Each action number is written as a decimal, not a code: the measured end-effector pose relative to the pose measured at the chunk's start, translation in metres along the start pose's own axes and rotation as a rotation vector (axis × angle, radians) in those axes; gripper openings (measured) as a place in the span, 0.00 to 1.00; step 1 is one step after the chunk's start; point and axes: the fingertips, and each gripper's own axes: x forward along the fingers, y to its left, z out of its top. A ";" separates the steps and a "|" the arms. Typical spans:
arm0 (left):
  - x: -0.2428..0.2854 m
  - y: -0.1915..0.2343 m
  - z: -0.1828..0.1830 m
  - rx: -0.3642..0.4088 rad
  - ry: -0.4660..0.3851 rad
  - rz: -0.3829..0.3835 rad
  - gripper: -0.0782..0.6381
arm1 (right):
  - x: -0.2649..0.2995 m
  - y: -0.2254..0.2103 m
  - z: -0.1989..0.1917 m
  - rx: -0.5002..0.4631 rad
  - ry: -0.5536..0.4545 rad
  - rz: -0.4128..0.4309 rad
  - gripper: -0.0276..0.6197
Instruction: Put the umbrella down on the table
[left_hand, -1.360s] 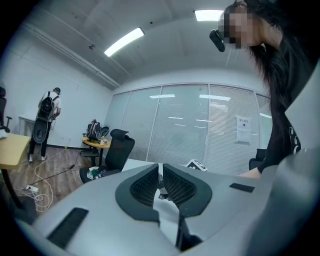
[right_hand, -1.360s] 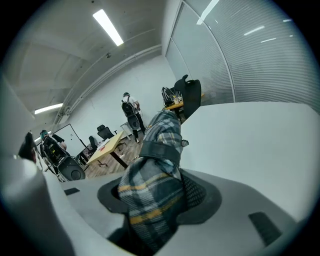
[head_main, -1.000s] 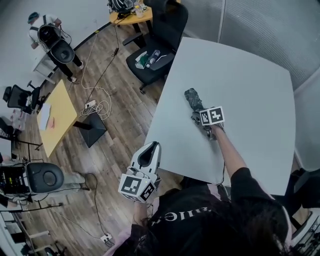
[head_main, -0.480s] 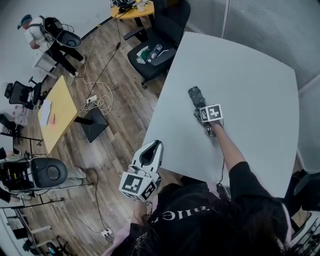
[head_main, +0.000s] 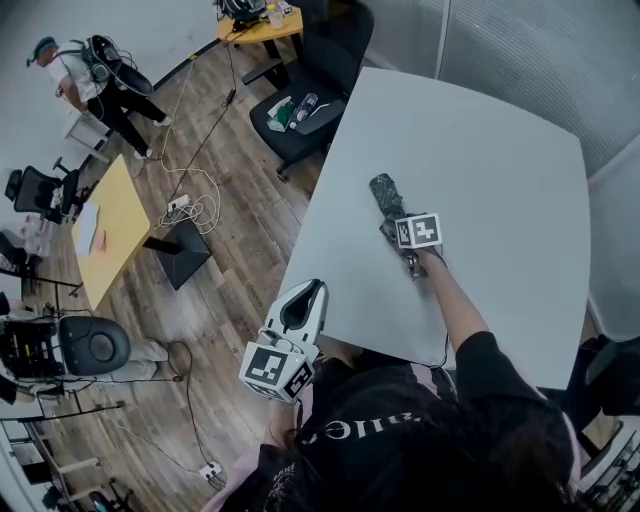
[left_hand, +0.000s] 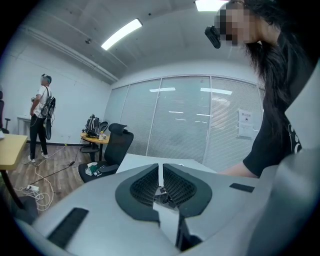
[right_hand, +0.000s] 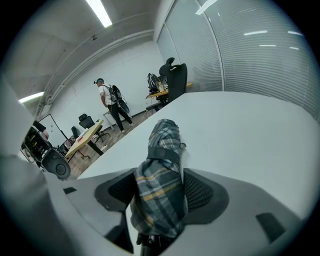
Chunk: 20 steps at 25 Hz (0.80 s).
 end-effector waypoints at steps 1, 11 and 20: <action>-0.001 0.000 0.001 0.000 -0.002 -0.004 0.15 | -0.007 0.001 0.003 0.006 -0.021 -0.003 0.46; -0.016 -0.011 0.004 0.009 -0.005 -0.081 0.15 | -0.091 0.033 0.016 0.101 -0.250 0.053 0.38; -0.051 -0.006 -0.003 0.018 0.001 -0.140 0.15 | -0.173 0.097 0.004 0.104 -0.406 0.105 0.31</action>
